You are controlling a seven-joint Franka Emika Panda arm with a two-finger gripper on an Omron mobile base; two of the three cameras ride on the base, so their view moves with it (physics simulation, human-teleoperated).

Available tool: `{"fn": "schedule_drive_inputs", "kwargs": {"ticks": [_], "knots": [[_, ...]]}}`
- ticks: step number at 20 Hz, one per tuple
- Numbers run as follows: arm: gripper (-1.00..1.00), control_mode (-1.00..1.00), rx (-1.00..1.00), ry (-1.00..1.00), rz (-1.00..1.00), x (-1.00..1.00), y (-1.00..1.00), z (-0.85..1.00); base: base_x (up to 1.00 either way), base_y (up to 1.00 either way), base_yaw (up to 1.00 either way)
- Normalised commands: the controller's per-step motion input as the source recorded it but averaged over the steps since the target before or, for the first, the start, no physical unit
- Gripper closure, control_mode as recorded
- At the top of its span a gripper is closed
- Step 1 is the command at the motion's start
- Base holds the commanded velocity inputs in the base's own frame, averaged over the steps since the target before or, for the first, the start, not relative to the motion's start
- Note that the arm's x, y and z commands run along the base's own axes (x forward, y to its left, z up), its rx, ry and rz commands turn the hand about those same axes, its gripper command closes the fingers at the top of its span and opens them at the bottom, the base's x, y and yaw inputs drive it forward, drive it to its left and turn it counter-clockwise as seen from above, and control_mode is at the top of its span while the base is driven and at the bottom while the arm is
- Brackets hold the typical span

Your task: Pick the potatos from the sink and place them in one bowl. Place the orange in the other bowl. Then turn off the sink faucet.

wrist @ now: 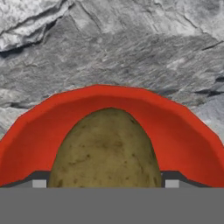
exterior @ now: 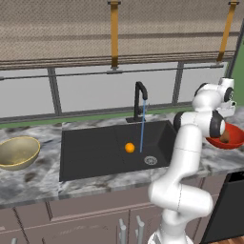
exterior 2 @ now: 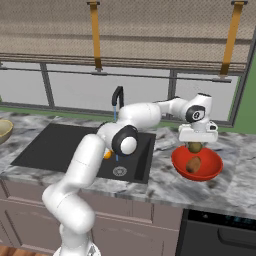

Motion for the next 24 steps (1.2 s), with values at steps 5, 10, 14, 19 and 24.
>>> {"fn": "schedule_drive_inputs", "kwargs": {"ticks": [5, 10, 14, 19, 24], "knots": [[1.0, -1.0, 0.0, 0.0, 0.0, 0.0, 0.0, -0.15, 0.0, 0.0, 0.0], [1.0, -1.0, 0.0, 0.0, 0.0, -0.01, 0.05, -0.04, 0.0, 0.0, 0.0], [1.0, -1.0, 0.0, 0.03, 0.0, -0.12, 0.13, 0.0, 0.0, 0.0, 0.0], [1.0, -1.0, -0.02, 0.05, 0.0, -0.29, 0.08, 0.0, 0.0, 0.0, 0.0], [-1.0, -1.0, -0.04, 0.05, 0.0, -0.18, 0.11, -0.1, 0.0, 0.0, 0.0]]}}
